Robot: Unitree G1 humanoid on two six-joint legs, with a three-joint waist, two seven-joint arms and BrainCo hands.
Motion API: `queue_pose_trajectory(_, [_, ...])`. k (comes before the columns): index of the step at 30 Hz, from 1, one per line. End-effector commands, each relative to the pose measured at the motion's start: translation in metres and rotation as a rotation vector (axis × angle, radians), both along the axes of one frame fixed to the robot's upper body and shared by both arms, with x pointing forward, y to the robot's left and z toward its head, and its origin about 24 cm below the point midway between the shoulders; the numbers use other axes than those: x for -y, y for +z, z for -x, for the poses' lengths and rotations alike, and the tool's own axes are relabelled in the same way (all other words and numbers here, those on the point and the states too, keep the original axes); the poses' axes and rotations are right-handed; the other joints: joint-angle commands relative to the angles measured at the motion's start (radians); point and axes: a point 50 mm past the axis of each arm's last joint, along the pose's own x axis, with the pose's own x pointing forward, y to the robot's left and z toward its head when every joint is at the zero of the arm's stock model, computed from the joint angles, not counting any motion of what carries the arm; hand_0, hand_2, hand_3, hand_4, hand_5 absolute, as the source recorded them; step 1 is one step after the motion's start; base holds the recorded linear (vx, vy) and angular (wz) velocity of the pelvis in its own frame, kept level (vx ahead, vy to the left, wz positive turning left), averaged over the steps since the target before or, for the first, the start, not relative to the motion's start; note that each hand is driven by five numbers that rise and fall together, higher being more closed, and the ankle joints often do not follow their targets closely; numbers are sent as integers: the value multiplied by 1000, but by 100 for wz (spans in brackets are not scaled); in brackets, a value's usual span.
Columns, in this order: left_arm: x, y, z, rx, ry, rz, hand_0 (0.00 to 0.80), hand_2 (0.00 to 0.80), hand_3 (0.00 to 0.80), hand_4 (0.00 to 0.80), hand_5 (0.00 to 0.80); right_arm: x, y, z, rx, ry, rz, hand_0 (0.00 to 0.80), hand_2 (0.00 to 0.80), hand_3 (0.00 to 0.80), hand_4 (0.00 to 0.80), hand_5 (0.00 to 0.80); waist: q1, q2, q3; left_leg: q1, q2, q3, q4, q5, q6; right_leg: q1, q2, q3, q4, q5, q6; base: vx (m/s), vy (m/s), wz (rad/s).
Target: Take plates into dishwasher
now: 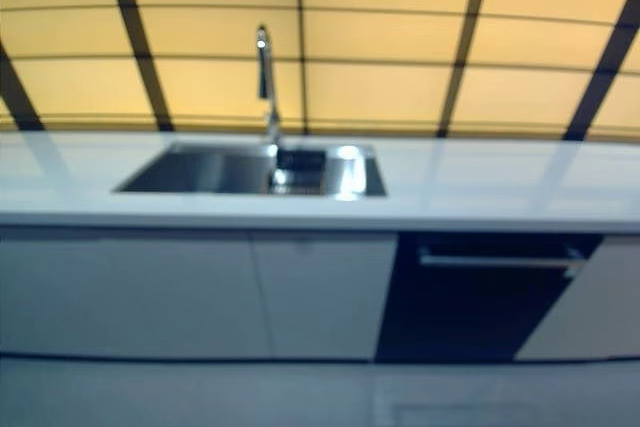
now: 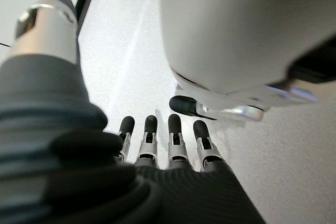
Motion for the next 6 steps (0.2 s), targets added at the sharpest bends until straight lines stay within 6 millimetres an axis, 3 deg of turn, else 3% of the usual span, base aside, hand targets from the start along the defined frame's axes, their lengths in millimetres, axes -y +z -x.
queue_pose_trajectory(1, [3, 1, -17, 17, 4, -2, 0, 0, 0, 0, 0, -1, 4, -32, 77, 54, 4, 0, 0, 0, 0, 0, -10, -15, 49, 1, -29, -3, 0, -17, 51, 37, 22, 0, 1, 11, 6, 14, -7, -7])
queue_pose_trajectory(6, [7, 0, -12, -7, 52, 46, 0, 0, 0, 0, 0, -3, 4, -35, 82, 70, -12, 0, 0, 0, 0, 0, -11, -15, 48, 4, -28, -3, 0, -20, 50, 38, 23, 1, 1, 10, 8, 9, -2, -5])
